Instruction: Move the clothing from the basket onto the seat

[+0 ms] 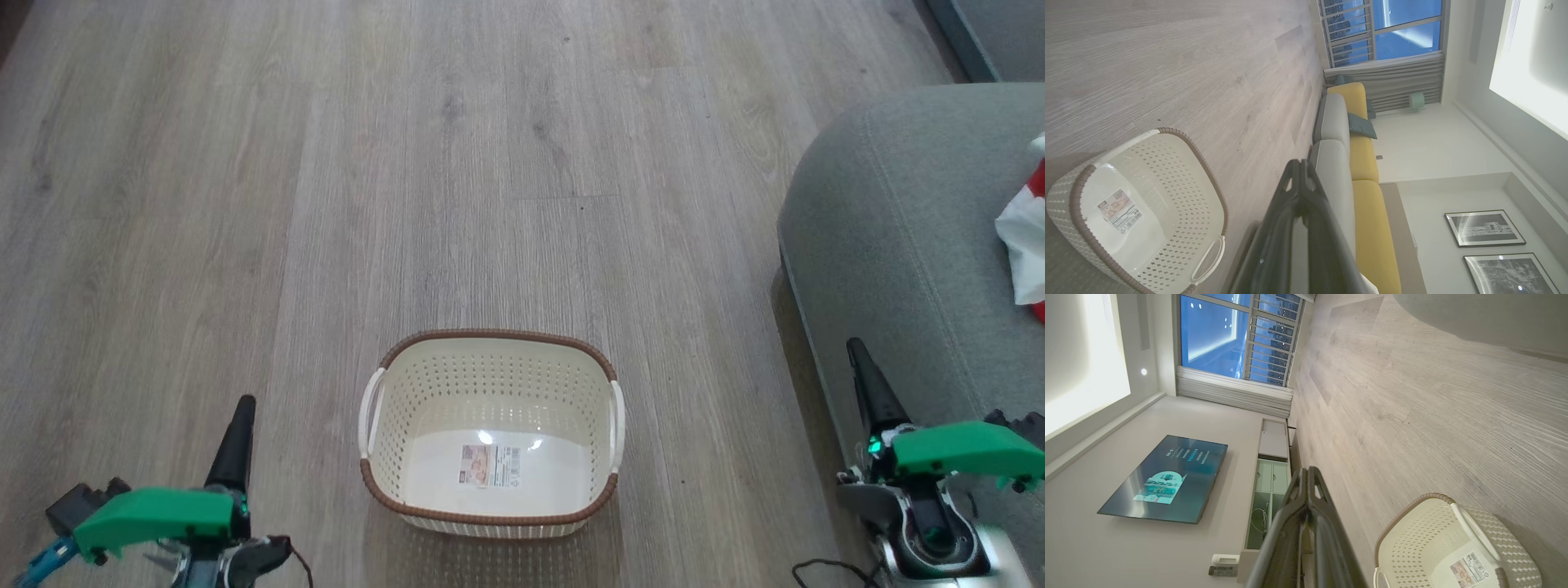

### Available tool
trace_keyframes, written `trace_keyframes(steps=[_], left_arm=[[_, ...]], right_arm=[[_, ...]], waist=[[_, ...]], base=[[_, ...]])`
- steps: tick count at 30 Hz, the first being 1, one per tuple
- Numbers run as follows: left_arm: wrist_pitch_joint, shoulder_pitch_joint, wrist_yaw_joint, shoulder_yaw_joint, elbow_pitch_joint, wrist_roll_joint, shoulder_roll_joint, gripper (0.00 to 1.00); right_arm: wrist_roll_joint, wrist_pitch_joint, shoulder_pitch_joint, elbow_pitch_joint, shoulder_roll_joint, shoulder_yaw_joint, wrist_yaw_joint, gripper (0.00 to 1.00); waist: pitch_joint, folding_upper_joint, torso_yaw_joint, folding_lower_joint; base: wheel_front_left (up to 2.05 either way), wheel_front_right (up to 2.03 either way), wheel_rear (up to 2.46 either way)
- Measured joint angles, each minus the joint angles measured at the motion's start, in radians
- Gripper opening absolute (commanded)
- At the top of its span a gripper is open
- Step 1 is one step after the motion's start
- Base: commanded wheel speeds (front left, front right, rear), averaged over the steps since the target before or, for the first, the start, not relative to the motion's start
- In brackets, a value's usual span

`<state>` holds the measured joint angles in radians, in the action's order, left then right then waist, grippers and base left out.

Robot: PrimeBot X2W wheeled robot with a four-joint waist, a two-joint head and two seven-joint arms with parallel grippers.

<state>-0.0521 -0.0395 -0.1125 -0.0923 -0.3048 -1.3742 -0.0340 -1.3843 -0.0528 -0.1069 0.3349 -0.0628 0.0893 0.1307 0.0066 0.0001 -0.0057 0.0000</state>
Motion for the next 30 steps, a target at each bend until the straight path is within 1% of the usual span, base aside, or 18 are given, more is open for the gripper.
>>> trace_keyframes(steps=[20, 30], left_arm=[[-0.053, -0.019, -0.009, 0.002, 0.022, -0.224, -0.001, 0.0], [-0.053, -0.02, -0.009, 0.002, 0.025, -0.228, -0.001, 0.0]], right_arm=[[-0.212, -0.054, 0.019, -0.048, 0.012, 0.04, 0.0, 0.0], [-0.218, -0.054, 0.019, -0.051, 0.015, 0.042, 0.0, 0.0]], waist=[[-0.004, 0.0, 0.006, 0.0], [-0.004, 0.0, 0.006, 0.0]], base=[[0.0, 0.0, 0.0], [0.0, 0.0, 0.0]])
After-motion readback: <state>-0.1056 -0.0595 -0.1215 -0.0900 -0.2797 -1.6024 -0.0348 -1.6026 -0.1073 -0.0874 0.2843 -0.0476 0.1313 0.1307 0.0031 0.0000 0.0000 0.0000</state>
